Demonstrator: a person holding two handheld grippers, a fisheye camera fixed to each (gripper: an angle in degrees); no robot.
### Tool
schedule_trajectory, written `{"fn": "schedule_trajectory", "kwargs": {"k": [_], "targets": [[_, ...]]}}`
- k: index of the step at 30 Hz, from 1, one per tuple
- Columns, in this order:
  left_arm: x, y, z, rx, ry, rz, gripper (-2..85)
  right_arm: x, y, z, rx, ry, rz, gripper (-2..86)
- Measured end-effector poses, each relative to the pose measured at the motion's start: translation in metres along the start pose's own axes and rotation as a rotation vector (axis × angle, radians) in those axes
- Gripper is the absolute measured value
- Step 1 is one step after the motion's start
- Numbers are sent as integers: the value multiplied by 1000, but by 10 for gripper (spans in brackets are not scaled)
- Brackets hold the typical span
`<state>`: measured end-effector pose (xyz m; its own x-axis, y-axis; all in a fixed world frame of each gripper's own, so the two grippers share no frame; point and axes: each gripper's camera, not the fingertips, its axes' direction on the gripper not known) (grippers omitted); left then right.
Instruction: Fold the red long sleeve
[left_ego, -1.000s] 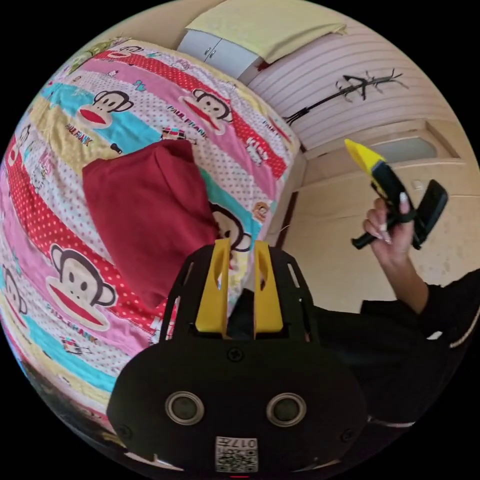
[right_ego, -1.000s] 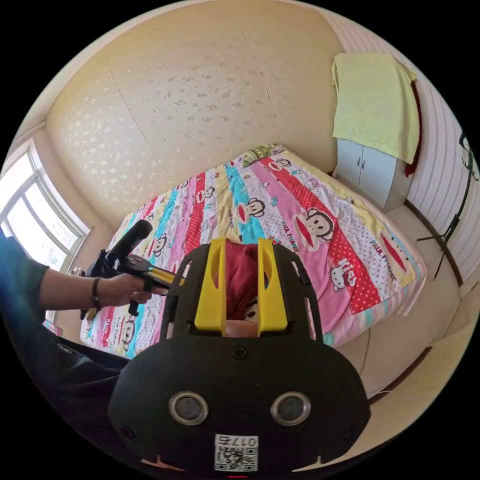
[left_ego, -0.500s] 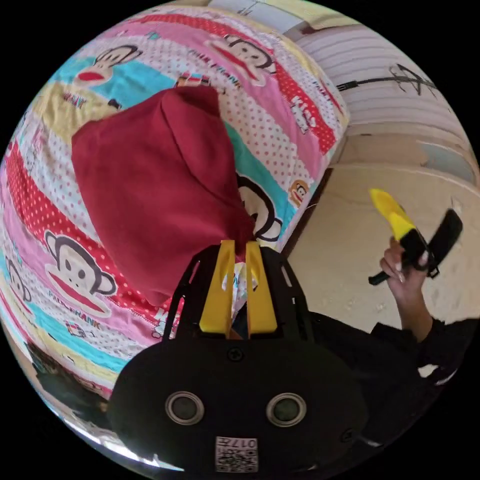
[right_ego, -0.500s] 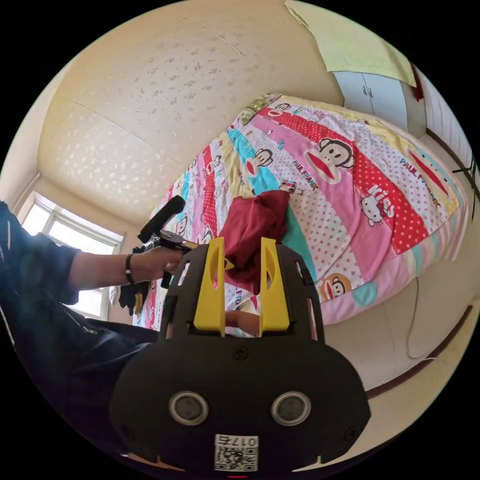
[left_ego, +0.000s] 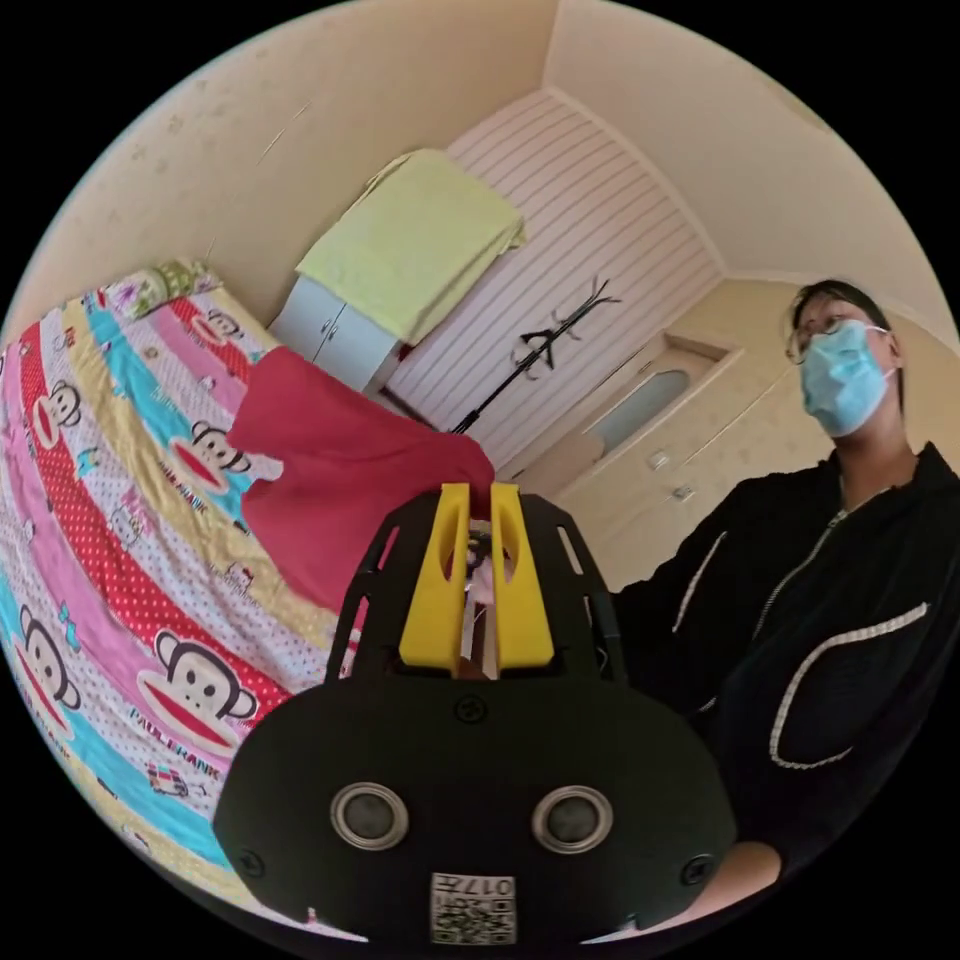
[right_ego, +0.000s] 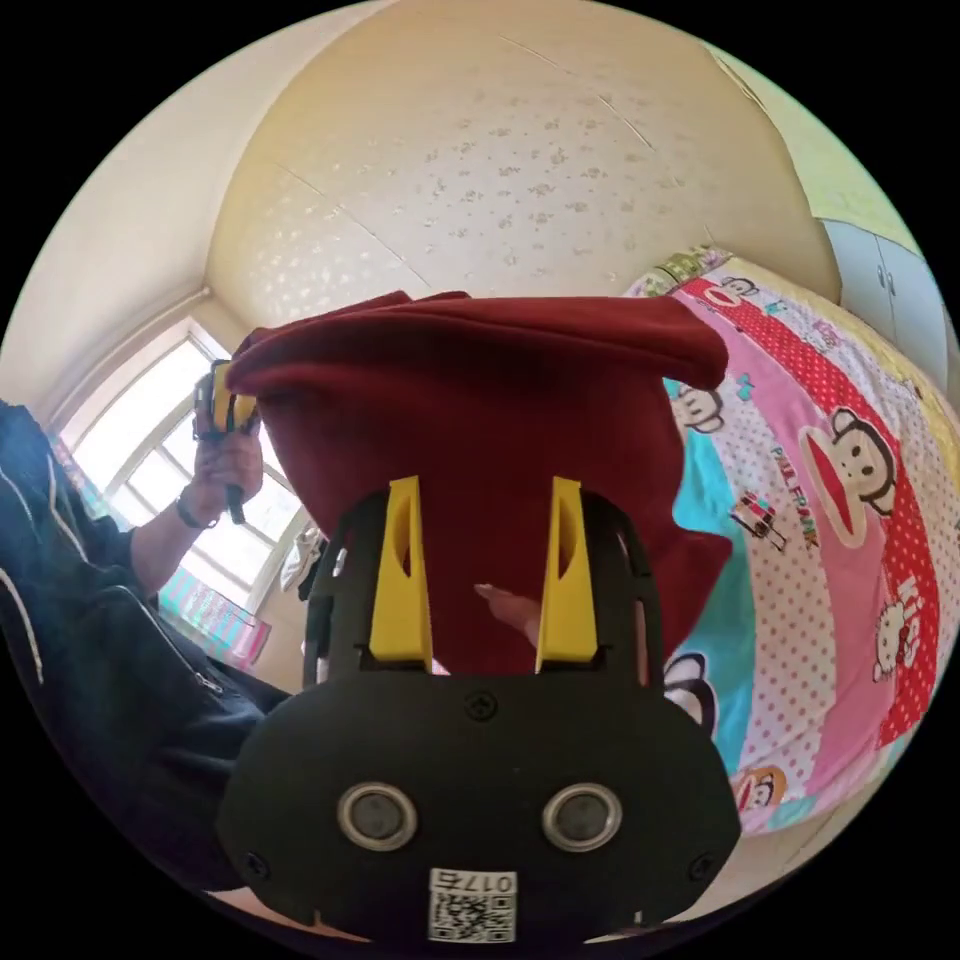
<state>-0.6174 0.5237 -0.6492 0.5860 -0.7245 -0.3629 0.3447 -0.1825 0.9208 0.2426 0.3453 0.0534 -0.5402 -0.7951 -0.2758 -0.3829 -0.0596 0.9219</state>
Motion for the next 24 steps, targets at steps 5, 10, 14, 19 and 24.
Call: {"fn": "schedule_trajectory", "kwargs": {"k": [5, 10, 14, 19, 24], "targets": [[44, 26, -86, 274, 150, 125, 44, -41, -35, 18, -22, -491, -74, 42], [65, 53, -167, 471, 232, 176, 45, -141, -50, -9, -27, -442, -434, 18], [104, 74, -234, 482, 359, 397, 44, -167, -58, -47, -51, -655, -581, 19], [160, 105, -304, 490, 635, 730, 45, -158, -74, -95, 221, -487, -471, 85], [183, 138, -357, 587, 874, 921, 46, -178, -108, -53, 168, -555, -396, 179]]}}
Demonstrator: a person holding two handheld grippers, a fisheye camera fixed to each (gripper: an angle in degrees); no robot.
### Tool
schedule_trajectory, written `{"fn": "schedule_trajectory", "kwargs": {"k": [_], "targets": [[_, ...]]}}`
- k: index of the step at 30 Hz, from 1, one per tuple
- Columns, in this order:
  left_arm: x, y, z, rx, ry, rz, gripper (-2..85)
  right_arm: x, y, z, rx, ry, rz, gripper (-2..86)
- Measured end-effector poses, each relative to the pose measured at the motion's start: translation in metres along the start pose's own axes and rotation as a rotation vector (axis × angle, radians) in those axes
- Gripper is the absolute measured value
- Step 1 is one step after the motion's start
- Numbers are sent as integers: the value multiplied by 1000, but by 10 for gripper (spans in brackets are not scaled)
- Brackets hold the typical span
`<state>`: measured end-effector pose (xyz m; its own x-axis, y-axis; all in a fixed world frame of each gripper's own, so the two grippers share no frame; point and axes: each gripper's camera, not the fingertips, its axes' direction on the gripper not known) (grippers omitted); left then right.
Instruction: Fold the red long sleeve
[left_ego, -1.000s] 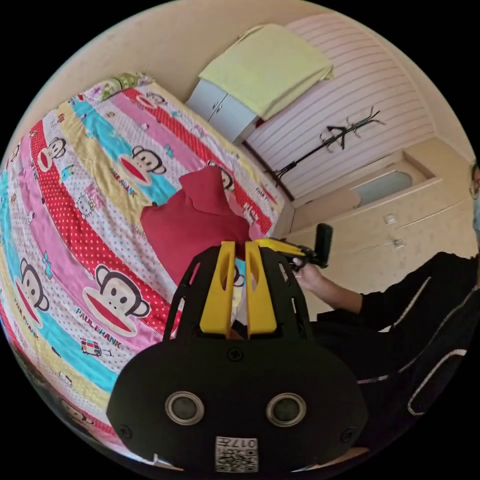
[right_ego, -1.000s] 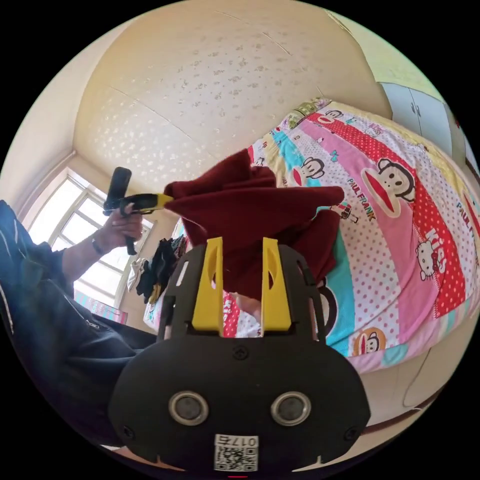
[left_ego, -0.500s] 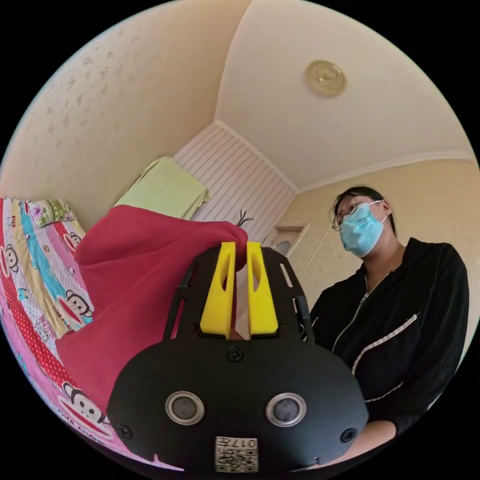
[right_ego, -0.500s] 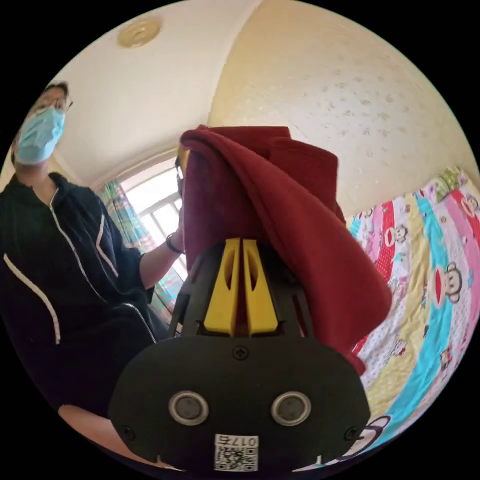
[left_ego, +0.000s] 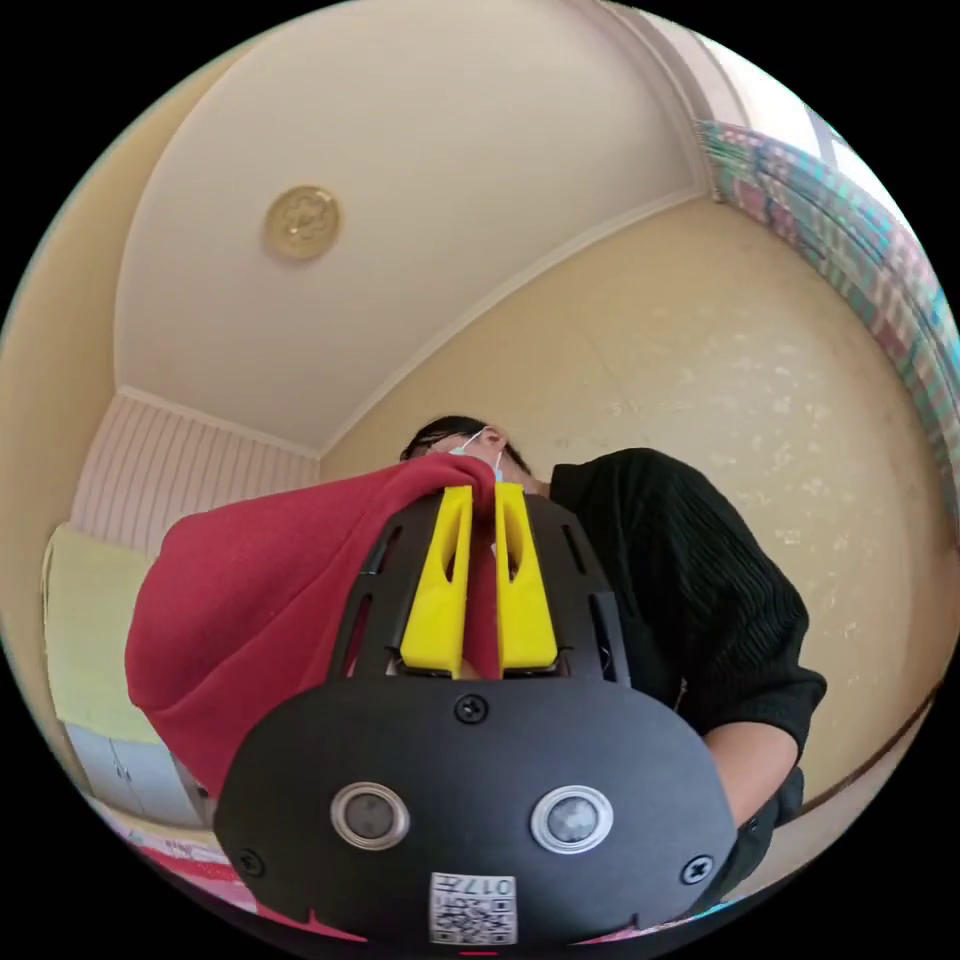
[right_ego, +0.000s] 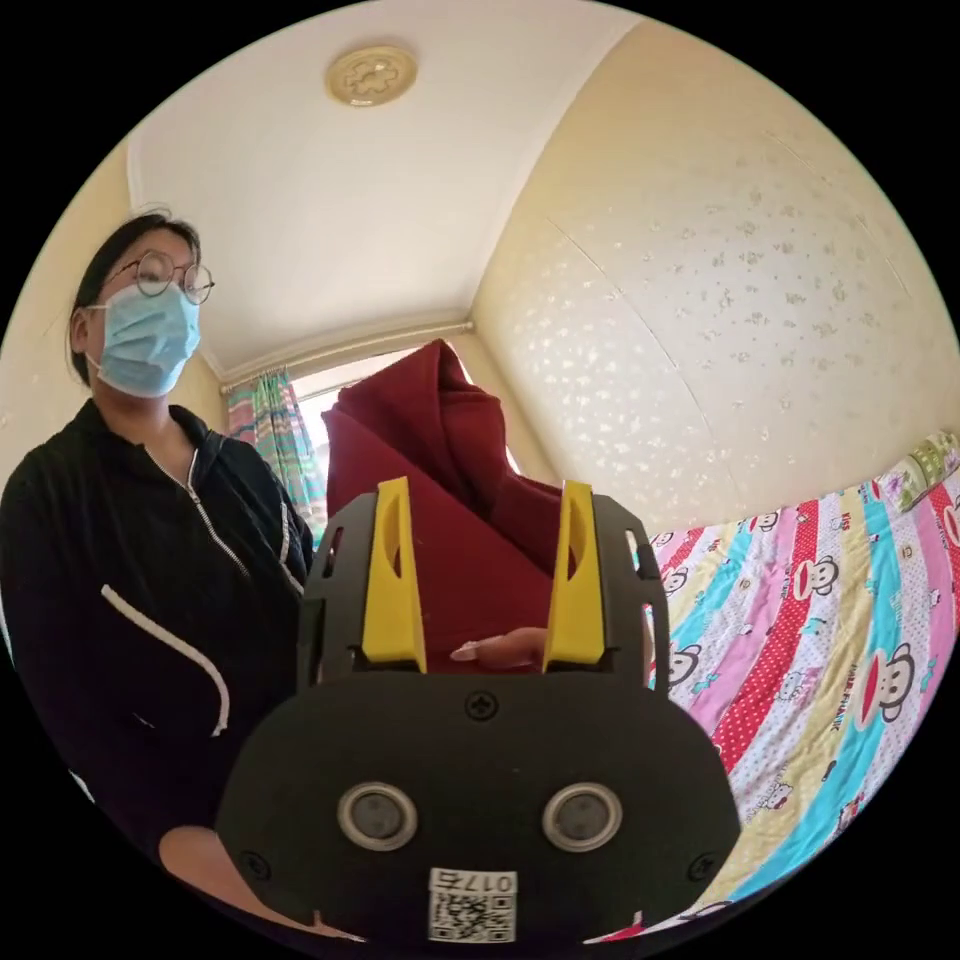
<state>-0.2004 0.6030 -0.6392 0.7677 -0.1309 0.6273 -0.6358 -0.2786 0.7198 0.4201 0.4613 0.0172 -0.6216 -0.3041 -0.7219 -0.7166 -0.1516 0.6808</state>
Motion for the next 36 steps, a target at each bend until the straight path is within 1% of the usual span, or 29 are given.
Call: {"fn": "schedule_trajectory", "kwargs": {"k": [2, 3, 5, 8, 9, 10, 11, 12, 13, 14, 16, 18, 19, 20, 21, 22, 23, 24, 25, 27, 28, 29, 30, 31, 33, 34, 35, 36], "targets": [[16, -7, -10, 66, 81, 62, 46, 1, -6, 16, 33, -20, -4, 182], [28, -12, -18, 100, 123, 98, 46, -3, -10, 23, 74, -61, -23, 181], [45, -18, -30, 133, 159, 143, 47, -9, -18, 35, 69, -100, -54, 179], [72, -19, -49, 198, 137, 183, 47, -24, -30, 81, -158, -56, -131, 177], [78, -16, -55, 225, 139, 185, 47, -29, -29, 107, -255, -86, -165, 167], [80, -13, -58, 235, 151, 184, 47, -33, -24, 131, -314, -121, -189, 150], [85, -7, -61, 252, 178, 194, 47, -33, -21, 141, -327, -123, -189, 138], [91, -2, -64, 264, 174, 193, 47, -33, -16, 158, -328, -98, -176, 101], [95, -1, -65, 265, 164, 186, 47, -28, -13, 167, -289, -39, -131, 51], [103, -1, -68, 245, 130, 162, 47, -24, -11, 167, -248, -33, -105, 47], [121, -5, -74, 188, 24, 110, 48, -4, -14, 153, -72, -134, 13, 34], [149, -11, -89, 97, -205, -40, 52, 7, -24, 145, -50, -167, 56, 27], [156, -11, -94, 73, -282, -93, 52, 3, -34, 144, -71, -106, 12, 23], [174, -9, -103, 23, -445, -164, 53, -2, -39, 145, -77, -66, -24, 21], [199, -5, -109, -40, -620, -172, 54, -13, -49, 145, -63, -26, -106, 18], [211, -2, -110, -70, -702, -173, 55, -23, -61, 148, -59, -39, -158, 16], [231, 6, -112, -116, -837, -210, 58, -26, -67, 150, -65, -44, -173, 15], [245, 15, -112, -170, -952, -293, 65, -34, -78, 155, -59, -29, -190, 14], [251, 19, -110, -210, -1012, -339, 69, -41, -87, 160, -43, -11, -203, 12], [259, 36, -89, -476, -1272, -472, 87, -49, -99, 166, -34, -17, -220, 11], [259, 39, -82, -538, -1312, -480, 87, -55, -106, 169, -34, -4, -232, 10], [263, 39, -70, -565, -1340, -431, 86, -58, -109, 170, -36, 10, -239, 10], [273, 33, -63, -475, -1330, -333, 84, -64, -115, 174, -48, 37, -261, 9], [280, 30, -62, -403, -1318, -282, 82, -70, -118, 181, -111, 64, -306, 9], [306, 24, -68, -42, -1239, -114, 80, -82, -119, 191, -161, 93, -357, 9], [307, 24, -65, 0, -1215, -85, 81, -90, -117, 196, -152, 74, -365, 9], [296, 24, -52, -19, -1162, -59, 92, -93, -117, 197, -146, 65, -358, 9], [273, 25, -34, -100, -1127, -84, 109, -98, -117, 201, -143, 65, -348, 9]]}}
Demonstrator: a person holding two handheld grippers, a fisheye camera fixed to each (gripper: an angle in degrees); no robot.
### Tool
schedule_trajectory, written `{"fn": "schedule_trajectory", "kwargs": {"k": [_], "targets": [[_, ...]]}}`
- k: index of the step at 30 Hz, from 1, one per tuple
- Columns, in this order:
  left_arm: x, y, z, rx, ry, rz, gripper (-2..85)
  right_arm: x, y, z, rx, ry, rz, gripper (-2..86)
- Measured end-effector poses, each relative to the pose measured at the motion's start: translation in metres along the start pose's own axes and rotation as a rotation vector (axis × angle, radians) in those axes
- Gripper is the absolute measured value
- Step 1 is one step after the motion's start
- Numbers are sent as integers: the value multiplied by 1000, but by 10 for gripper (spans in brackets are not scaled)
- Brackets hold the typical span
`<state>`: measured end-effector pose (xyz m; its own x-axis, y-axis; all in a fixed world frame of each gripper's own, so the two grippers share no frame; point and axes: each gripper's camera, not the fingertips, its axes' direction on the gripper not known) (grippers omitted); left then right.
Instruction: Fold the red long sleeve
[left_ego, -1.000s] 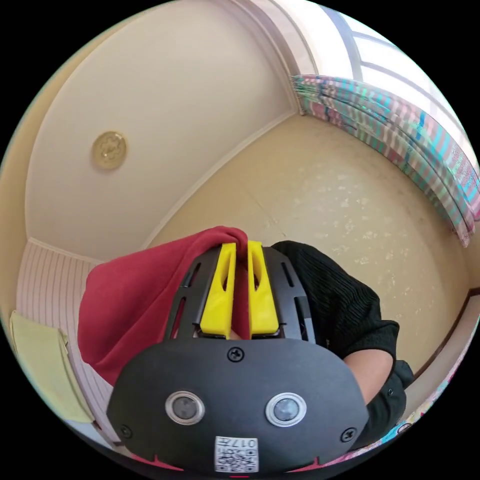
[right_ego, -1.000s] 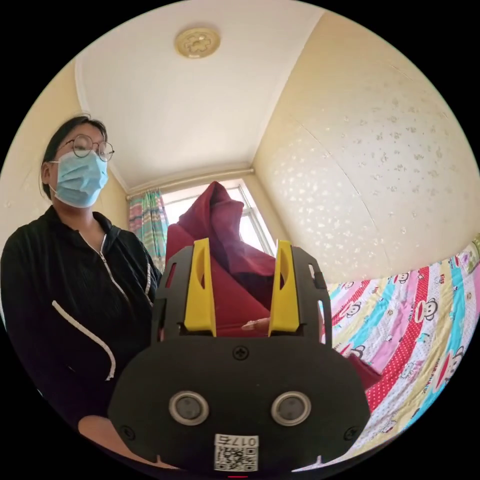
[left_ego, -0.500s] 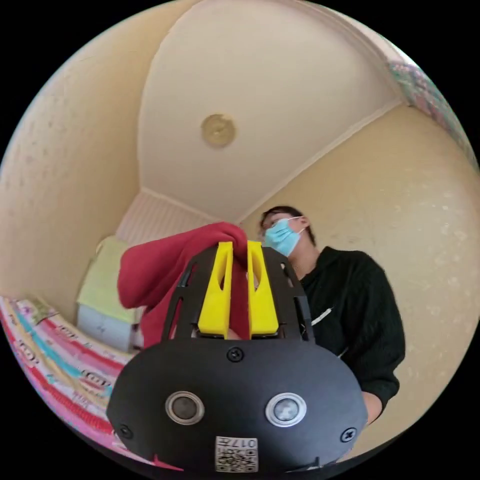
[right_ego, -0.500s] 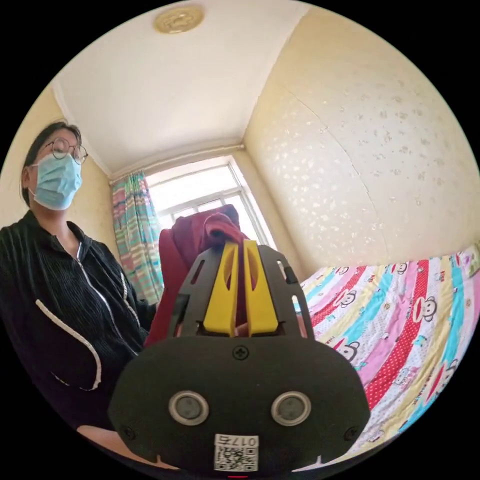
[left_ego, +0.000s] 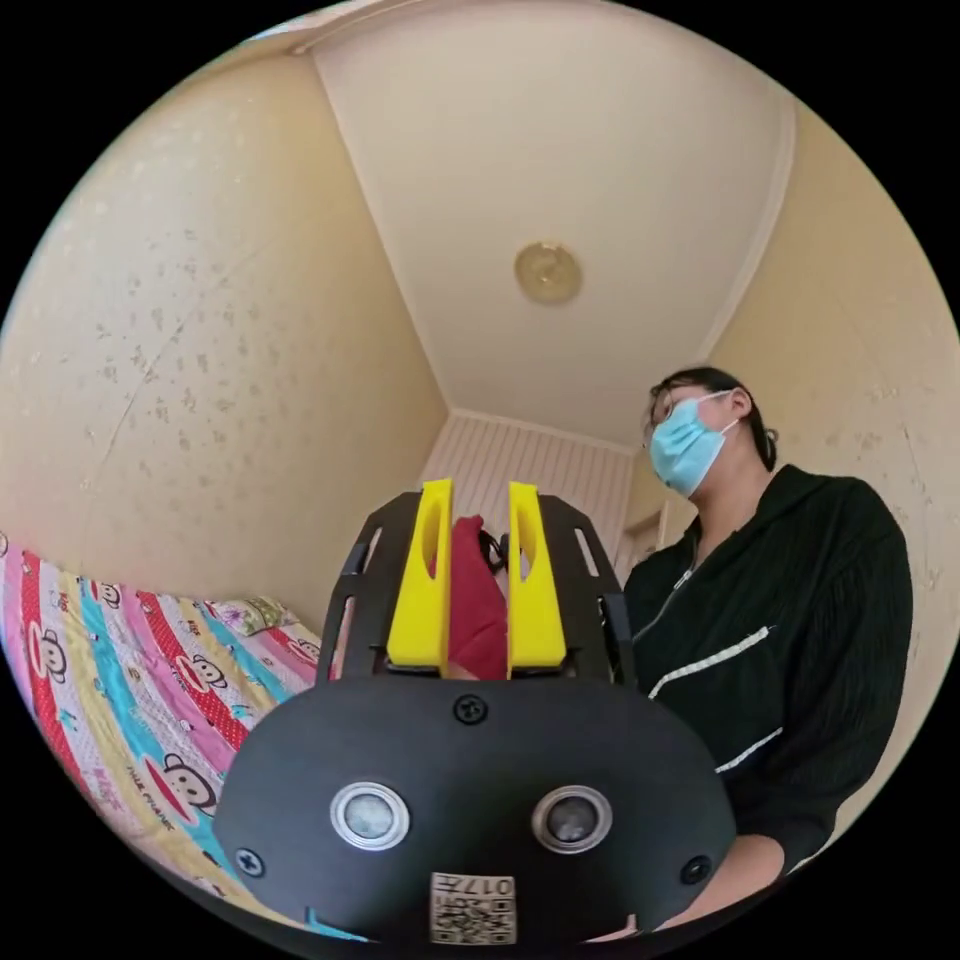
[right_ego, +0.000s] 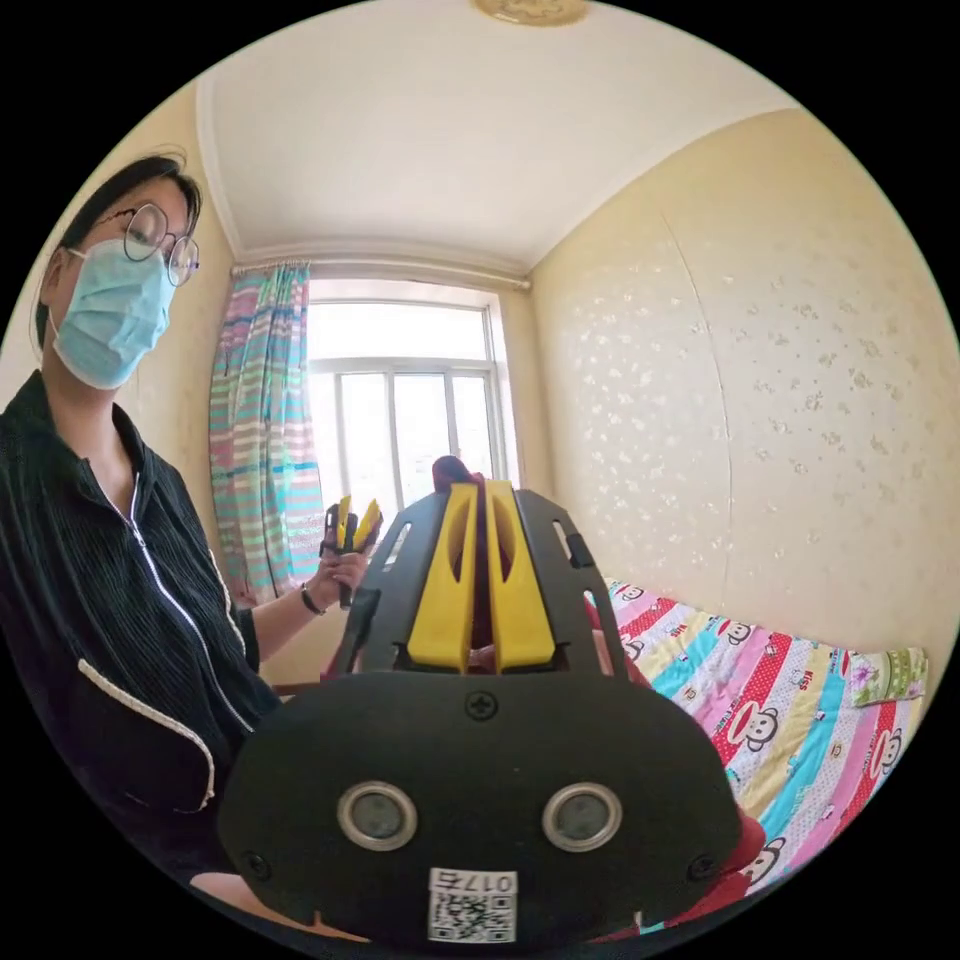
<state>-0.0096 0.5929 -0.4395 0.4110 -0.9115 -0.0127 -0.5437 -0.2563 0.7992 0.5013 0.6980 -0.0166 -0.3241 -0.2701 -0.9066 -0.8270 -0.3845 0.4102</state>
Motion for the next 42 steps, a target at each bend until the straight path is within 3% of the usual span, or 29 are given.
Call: {"fn": "schedule_trajectory", "kwargs": {"k": [3, 8, 13, 15, 17, 20, 23, 26, 30, 35, 38, 42], "targets": [[18, 10, 86, -199, -26, 15, 173, -16, -7, 6, -24, 130, -21, 9], [52, 36, 176, -252, -55, -17, 183, -36, -12, 0, -29, 264, -50, 9], [65, 77, 240, -513, -138, -86, 178, -59, -17, 5, -74, 336, -94, 10], [69, 93, 237, -476, -331, -133, 124, -68, -16, 9, -91, 336, -117, 11], [71, 98, 226, -449, -409, -166, 57, -71, -13, 12, -90, 355, -103, 12], [70, 92, 206, -458, -349, -195, 20, -60, -7, 7, -74, 303, -36, 17], [74, 75, 179, -351, -312, -220, 11, -48, -1, 1, -64, 177, -18, 28], [75, 63, 165, -201, -144, -337, 6, -45, 10, -7, -42, 118, -44, 52], [105, 35, 161, -76, -65, -218, 2, -42, 50, -46, 131, 155, 37, 66], [158, -2, 166, -52, -45, -42, 1, -31, 114, -60, 72, 56, 157, 92], [179, -20, 166, -37, 42, -1, 1, -22, 147, -40, 25, -42, 275, 168], [204, -39, 161, -10, 134, 27, 1, -12, 158, -21, 178, -97, 326, 183]]}}
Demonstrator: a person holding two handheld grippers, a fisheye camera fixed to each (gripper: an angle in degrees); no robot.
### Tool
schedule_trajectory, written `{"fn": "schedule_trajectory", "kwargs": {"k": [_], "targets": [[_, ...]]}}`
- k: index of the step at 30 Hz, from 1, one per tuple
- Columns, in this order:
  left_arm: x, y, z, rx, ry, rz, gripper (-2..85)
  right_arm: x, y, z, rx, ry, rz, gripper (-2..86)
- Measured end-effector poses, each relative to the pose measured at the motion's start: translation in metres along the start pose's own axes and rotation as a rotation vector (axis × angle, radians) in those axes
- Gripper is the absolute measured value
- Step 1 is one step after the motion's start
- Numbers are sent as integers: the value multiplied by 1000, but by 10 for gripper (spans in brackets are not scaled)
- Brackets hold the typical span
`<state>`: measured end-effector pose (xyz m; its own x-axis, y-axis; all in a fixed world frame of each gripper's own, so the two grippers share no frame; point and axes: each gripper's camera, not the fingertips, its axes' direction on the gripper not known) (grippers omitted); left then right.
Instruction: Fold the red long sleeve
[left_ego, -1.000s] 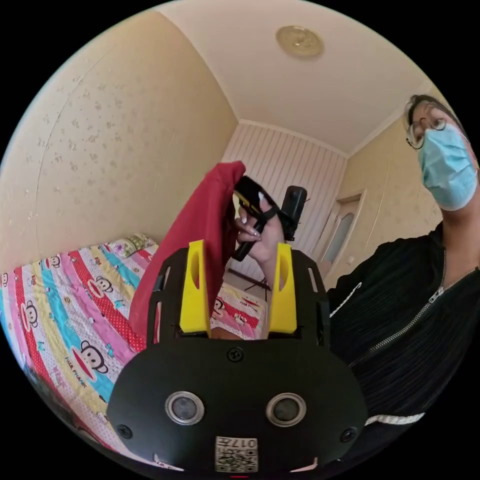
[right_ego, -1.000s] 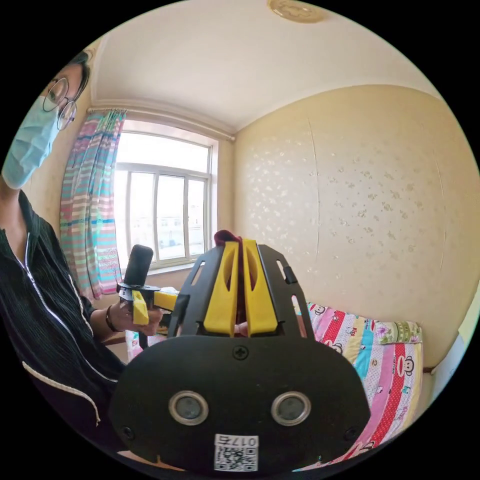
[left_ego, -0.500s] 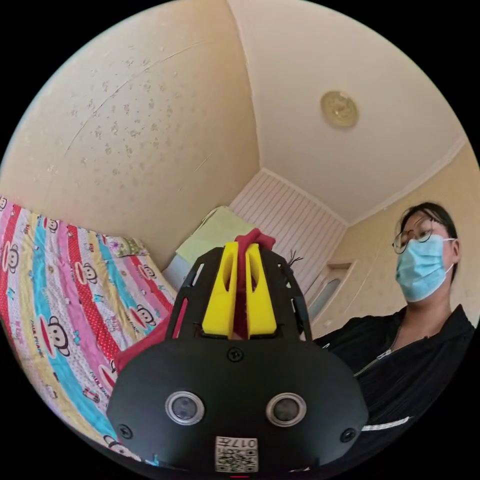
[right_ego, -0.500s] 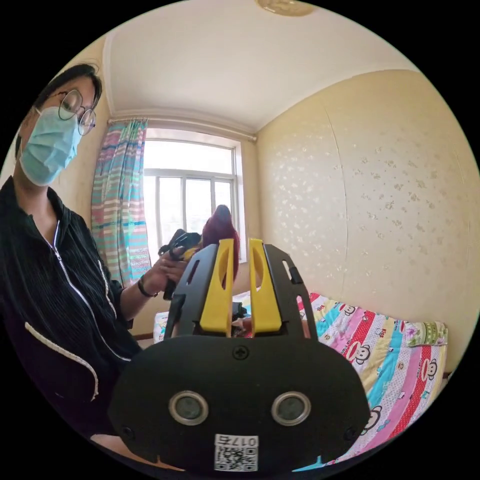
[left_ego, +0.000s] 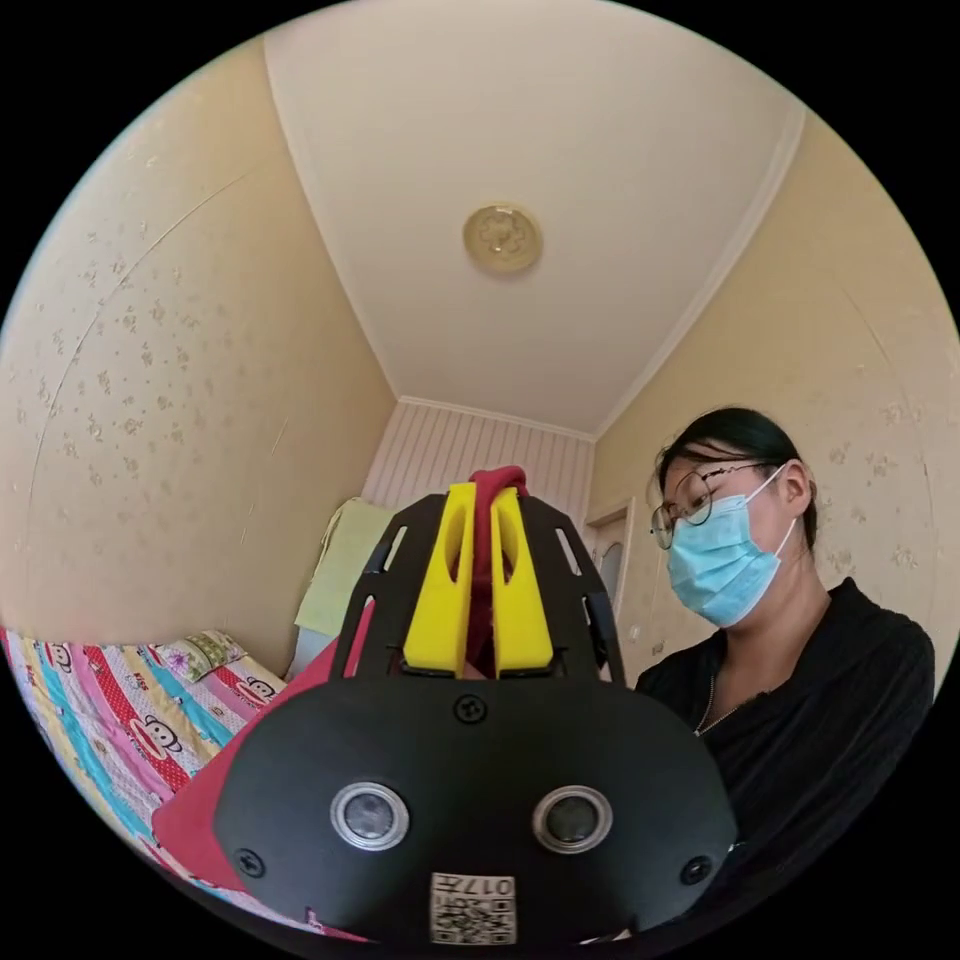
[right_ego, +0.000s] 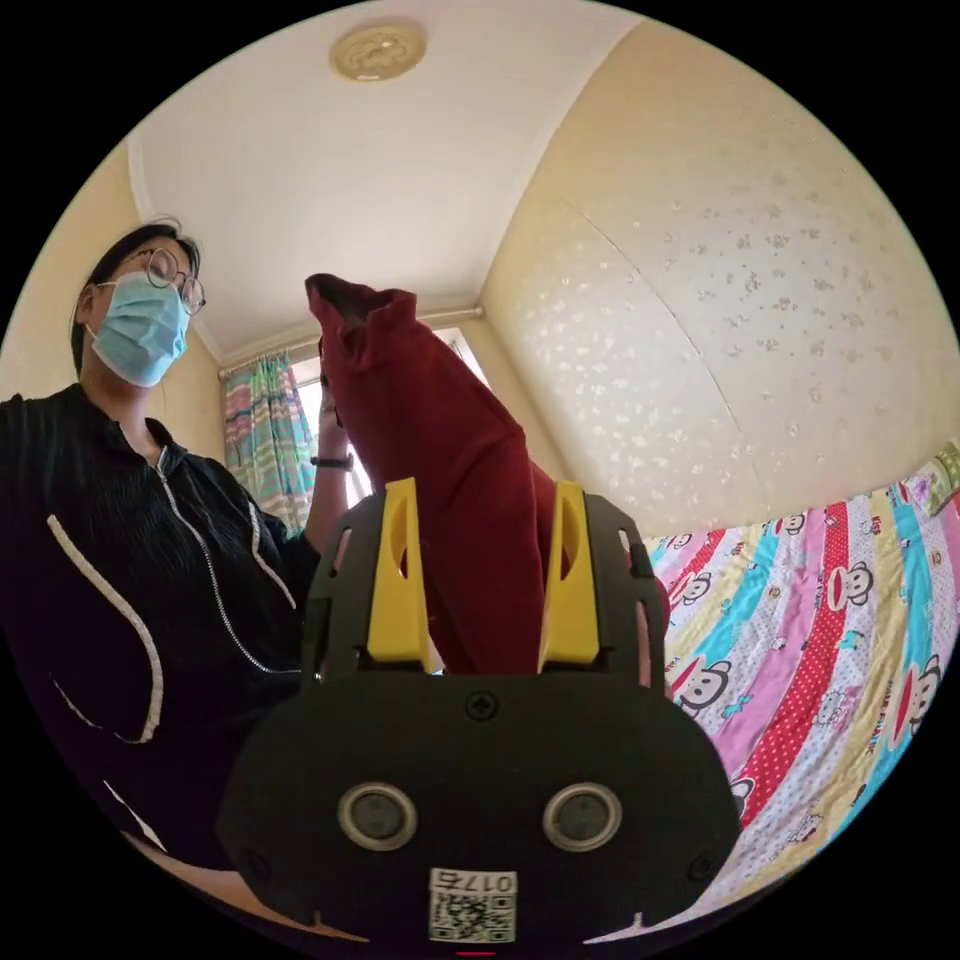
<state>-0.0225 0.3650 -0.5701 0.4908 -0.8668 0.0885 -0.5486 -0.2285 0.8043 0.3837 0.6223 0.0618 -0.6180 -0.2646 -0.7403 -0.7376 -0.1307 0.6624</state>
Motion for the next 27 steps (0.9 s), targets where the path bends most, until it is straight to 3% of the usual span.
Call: {"fn": "schedule_trajectory", "kwargs": {"k": [5, 7, 8, 13, 17, 21, 25, 27], "targets": [[19, -11, -20, 77, 2, 12, 2, 15, -21, 33, -31, -179, 37, 174], [24, -12, -32, 106, -36, 12, 3, 0, -26, 48, -80, -323, -79, 72], [28, -13, -41, 112, -68, 16, 4, -6, -26, 48, -83, -351, -139, 63], [50, -11, -75, 109, -295, 97, 7, -15, -57, 19, 14, -173, -178, 30], [60, -18, -83, -31, -499, 172, 8, -33, -112, 4, -28, -9, -297, 27], [50, -24, -89, -139, -576, 172, 7, -63, -174, -7, -16, 84, -382, 26], [35, -24, -100, -177, -672, 128, 5, -96, -206, 9, -165, 228, -511, 26], [28, -22, -97, -288, -714, 131, 4, -109, -212, 12, -198, 268, -542, 26]]}}
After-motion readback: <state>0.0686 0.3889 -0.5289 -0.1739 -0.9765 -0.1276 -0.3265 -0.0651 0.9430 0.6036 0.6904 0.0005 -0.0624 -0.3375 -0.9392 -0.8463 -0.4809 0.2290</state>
